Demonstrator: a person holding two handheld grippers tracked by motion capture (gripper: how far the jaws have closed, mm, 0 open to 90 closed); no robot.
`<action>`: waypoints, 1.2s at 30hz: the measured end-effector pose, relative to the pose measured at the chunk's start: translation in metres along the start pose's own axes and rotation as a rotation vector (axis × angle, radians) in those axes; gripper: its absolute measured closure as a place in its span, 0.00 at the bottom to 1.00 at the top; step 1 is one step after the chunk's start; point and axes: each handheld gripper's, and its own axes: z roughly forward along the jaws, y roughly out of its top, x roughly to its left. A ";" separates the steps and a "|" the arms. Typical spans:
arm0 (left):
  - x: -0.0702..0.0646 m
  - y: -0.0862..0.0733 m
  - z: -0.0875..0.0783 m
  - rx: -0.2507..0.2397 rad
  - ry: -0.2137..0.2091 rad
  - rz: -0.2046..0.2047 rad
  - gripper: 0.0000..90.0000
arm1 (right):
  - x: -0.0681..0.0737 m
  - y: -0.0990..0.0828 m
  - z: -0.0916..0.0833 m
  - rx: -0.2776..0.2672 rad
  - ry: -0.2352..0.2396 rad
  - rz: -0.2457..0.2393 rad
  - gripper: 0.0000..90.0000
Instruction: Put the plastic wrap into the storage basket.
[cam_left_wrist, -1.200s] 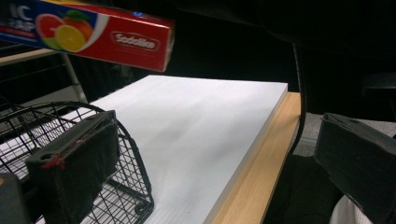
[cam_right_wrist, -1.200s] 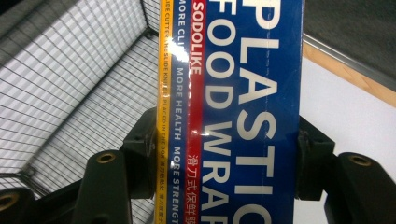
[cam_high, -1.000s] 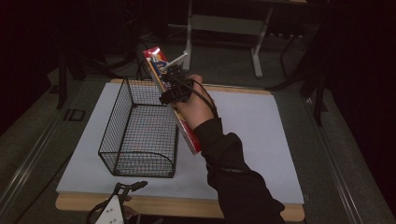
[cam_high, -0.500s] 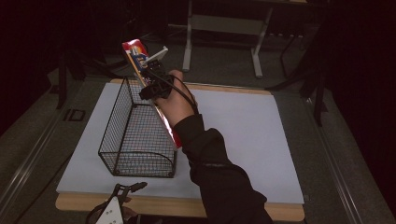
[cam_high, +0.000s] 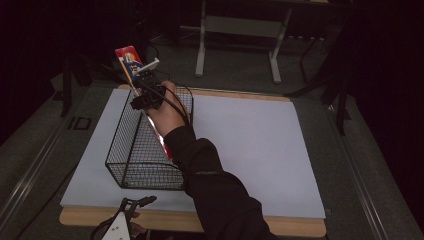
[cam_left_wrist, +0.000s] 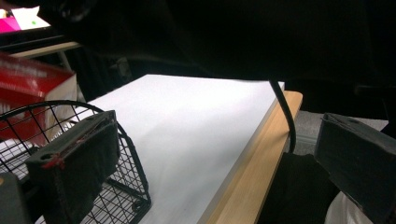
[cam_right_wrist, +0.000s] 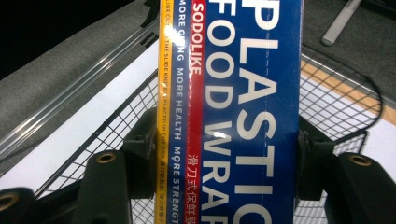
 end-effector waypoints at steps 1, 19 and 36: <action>0.000 0.000 0.000 -0.005 0.002 -0.003 0.01 | 0.001 -0.001 0.003 0.000 0.001 -0.003 0.44; -0.002 0.000 -0.001 0.005 0.000 0.003 0.01 | 0.004 -0.036 0.048 0.055 0.019 0.022 0.44; -0.002 0.000 0.000 0.011 -0.001 0.005 0.01 | -0.012 -0.060 0.073 0.081 -0.001 0.063 0.43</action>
